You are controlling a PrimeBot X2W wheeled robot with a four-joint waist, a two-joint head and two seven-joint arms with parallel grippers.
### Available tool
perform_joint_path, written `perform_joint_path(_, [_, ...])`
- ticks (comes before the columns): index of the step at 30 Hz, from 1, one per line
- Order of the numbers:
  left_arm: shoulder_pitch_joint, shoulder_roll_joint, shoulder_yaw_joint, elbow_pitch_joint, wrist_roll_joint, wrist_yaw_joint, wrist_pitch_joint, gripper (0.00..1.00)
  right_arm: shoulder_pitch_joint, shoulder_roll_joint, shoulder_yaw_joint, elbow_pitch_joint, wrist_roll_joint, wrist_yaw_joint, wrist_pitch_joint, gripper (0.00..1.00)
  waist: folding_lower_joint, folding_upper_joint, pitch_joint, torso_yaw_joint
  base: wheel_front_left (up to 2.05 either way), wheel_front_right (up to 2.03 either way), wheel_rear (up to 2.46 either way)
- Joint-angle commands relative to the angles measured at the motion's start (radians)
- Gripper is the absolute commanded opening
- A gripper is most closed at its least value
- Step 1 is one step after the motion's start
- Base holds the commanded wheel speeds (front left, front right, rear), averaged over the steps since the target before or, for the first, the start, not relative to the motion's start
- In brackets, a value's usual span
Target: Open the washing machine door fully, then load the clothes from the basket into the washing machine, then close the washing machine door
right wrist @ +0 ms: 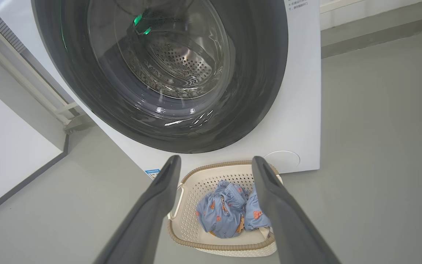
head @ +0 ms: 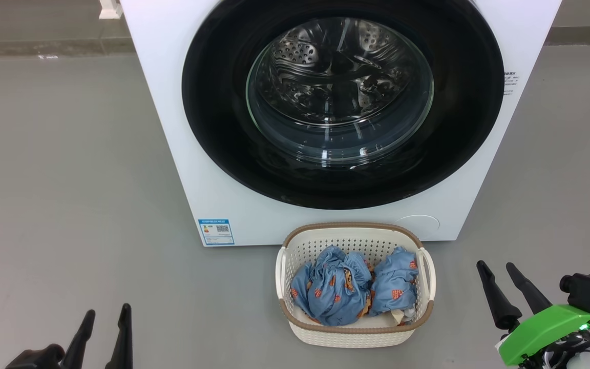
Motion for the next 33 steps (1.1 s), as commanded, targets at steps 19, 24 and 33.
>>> perform_joint_path(19, [-0.058, 0.053, 0.021, 0.008, 0.165, -0.006, -0.066, 1.0, -0.04, -0.077, 0.047, 0.003, -0.176, 0.006, -0.071, 1.0, 0.0, 0.0, -0.008, 0.0, 0.0, 0.0, 0.0])
perform_joint_path(24, [-0.061, 0.057, 0.022, 0.017, 0.186, -0.006, -0.078, 1.0, -0.036, -0.084, 0.043, 0.005, -0.215, 0.006, -0.083, 1.0, 0.0, 0.0, -0.009, -0.002, 0.0, 0.0, 0.0])
perform_joint_path(33, [-0.073, 0.058, 0.026, 0.04, 0.171, -0.007, -0.084, 1.0, -0.018, -0.073, -0.006, -0.003, -0.256, 0.006, -0.089, 1.0, 0.0, 0.0, -0.009, -0.006, 0.0, 0.0, 0.0])
